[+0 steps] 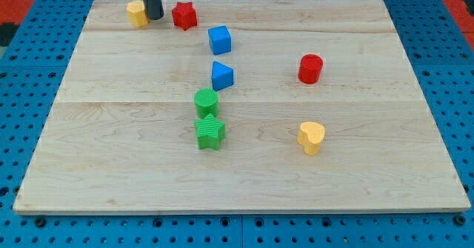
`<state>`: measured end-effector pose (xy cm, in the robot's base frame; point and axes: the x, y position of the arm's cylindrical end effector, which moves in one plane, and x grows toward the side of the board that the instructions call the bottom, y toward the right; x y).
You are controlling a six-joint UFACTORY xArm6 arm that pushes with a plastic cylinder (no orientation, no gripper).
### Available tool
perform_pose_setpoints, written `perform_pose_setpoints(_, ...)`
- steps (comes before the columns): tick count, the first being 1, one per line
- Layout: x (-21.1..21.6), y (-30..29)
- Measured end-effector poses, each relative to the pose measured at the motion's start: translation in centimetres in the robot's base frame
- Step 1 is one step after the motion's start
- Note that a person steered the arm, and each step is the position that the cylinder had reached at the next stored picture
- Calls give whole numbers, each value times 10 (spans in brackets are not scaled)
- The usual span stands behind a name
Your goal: Place red star parallel to the blue cube
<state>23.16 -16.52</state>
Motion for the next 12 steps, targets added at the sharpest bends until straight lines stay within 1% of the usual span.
perform_pose_setpoints(1, -1, -12)
perform_pose_setpoints(2, -7, 56)
perform_pose_setpoints(3, -7, 146)
perform_pose_setpoints(4, -2, 213)
perform_pose_setpoints(5, 6, 246)
perform_pose_setpoints(6, 10, 251)
perform_pose_setpoints(8, 15, 229)
perform_pose_setpoints(9, 15, 229)
perform_pose_setpoints(10, 18, 202)
perform_pose_setpoints(11, 21, 209)
perform_pose_setpoints(12, 37, 226)
